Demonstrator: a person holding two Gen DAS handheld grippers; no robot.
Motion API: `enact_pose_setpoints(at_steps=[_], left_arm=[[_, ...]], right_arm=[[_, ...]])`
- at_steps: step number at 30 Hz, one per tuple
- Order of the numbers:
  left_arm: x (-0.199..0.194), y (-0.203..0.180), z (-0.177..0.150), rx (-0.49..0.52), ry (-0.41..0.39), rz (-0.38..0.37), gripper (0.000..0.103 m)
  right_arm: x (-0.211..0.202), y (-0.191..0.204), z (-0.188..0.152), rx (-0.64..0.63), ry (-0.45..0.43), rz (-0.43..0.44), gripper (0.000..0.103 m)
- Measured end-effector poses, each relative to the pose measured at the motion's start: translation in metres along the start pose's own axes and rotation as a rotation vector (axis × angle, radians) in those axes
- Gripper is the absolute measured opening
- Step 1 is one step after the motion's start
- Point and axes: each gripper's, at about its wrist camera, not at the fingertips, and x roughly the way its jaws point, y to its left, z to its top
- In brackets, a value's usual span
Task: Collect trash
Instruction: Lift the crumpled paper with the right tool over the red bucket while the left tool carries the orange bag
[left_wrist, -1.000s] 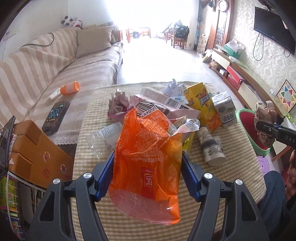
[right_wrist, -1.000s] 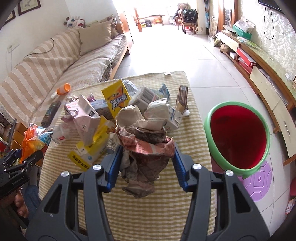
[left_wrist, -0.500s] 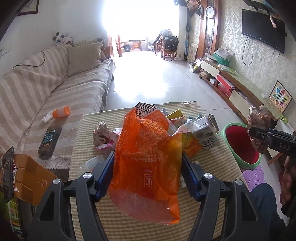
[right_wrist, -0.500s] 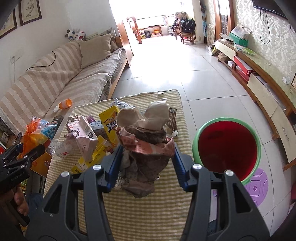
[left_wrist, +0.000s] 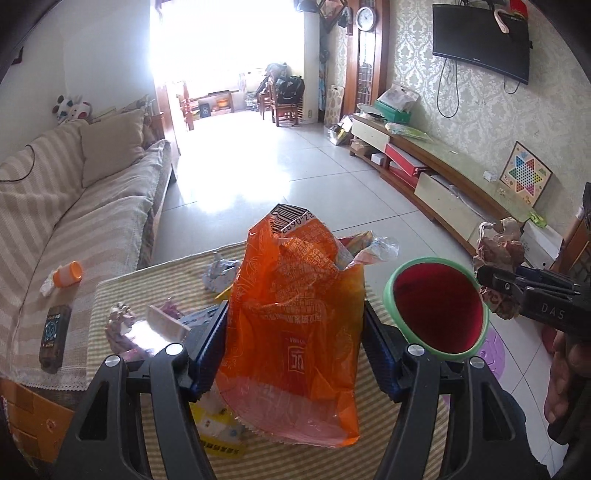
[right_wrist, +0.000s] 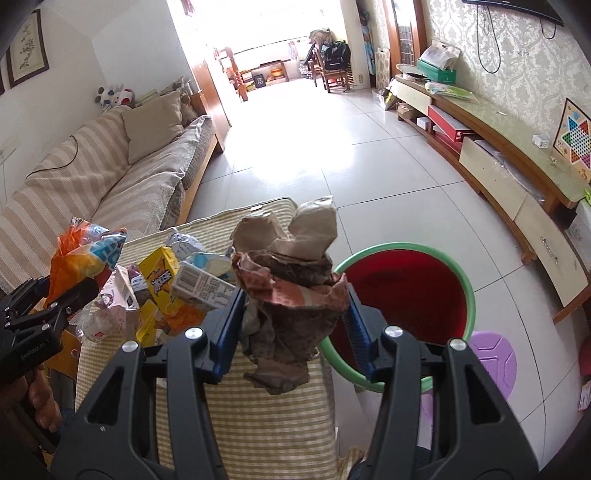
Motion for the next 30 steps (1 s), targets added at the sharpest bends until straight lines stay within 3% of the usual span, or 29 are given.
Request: enact_pose_setpoints(at_steps=[8, 18, 30], left_arm=[[0.034, -0.066, 0.028, 0.063, 0.004, -0.122, 0.064], [0.073, -0.132, 0.039, 0.115, 0.042, -0.238, 0.064], [0.113, -0.156, 0.036, 0.111, 0.101, -0.304, 0.065]], right_arm=[[0.001, -0.058, 0.01, 0.071, -0.008, -0.061, 0.05], [0.007, -0.1, 0.022, 0.135, -0.021, -0.096, 0.05], [0.025, -0.13, 0.024, 0.185, 0.005, -0.109, 0.05]])
